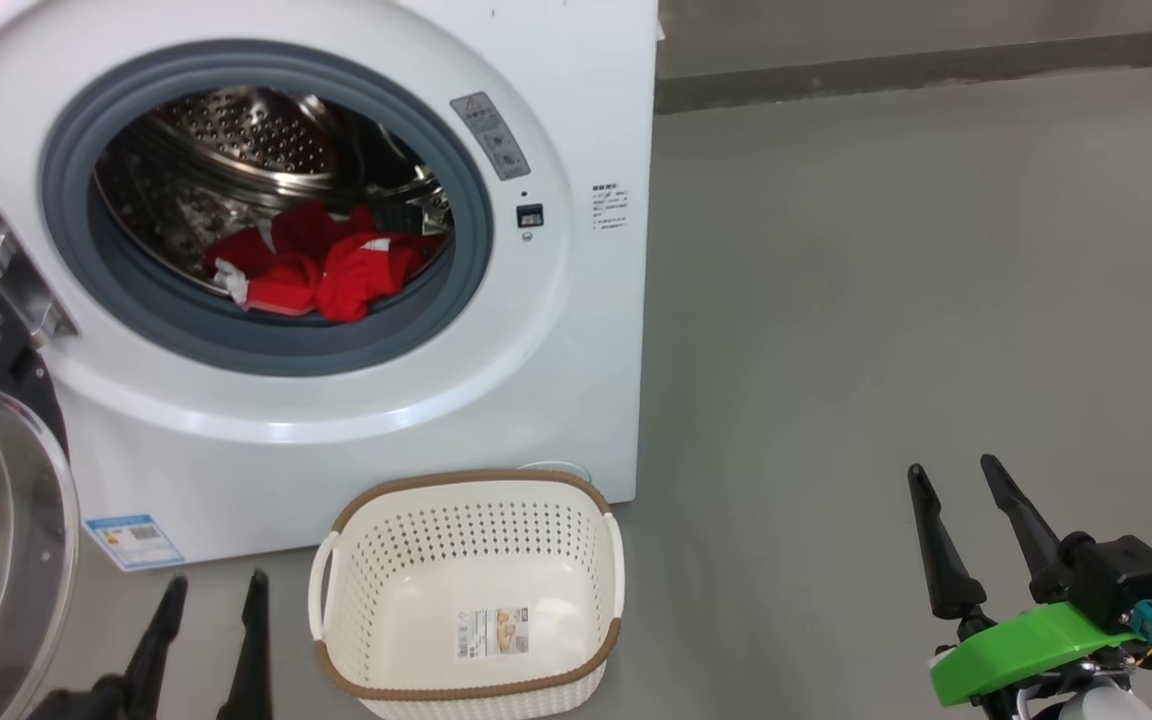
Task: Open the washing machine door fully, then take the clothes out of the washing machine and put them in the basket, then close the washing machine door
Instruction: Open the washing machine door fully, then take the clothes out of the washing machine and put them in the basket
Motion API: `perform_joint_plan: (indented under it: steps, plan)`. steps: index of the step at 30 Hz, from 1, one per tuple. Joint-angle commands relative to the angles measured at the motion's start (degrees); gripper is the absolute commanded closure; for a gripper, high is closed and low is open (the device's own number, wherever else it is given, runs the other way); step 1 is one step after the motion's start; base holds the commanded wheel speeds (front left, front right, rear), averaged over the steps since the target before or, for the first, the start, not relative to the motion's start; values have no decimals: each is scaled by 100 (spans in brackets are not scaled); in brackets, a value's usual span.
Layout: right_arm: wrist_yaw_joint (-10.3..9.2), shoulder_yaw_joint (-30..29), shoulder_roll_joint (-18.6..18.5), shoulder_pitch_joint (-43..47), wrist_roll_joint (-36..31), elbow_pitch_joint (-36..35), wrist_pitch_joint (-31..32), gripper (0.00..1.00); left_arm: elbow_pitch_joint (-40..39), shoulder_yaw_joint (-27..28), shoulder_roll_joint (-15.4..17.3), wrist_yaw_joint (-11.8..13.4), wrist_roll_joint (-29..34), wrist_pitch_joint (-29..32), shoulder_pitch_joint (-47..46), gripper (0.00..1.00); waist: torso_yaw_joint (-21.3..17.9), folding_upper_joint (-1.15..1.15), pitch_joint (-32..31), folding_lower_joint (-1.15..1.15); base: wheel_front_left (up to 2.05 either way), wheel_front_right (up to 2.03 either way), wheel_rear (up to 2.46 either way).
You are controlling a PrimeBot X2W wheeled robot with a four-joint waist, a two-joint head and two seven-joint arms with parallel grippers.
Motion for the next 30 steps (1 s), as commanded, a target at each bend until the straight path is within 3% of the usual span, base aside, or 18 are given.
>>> perform_joint_plan:
  steps: [1,13,24,30]
  plan:
    - [28,153,-81,-66,-18,-186,-51,0,-68,244,106,29,45,-73,-81,0,-60,0,-67,0,0,0,0]
    - [28,248,-266,282,57,-344,-51,0,325,351,-198,-43,242,-158,307,0,-55,0,-136,0,0,0,0]
    - [28,241,-237,276,28,-307,-51,0,300,674,-438,-252,408,-160,326,0,-93,0,-97,0,0,0,0]
    - [28,231,-224,270,19,-289,-51,0,387,727,-473,-246,514,-160,286,0,-95,0,-105,0,0,0,0]
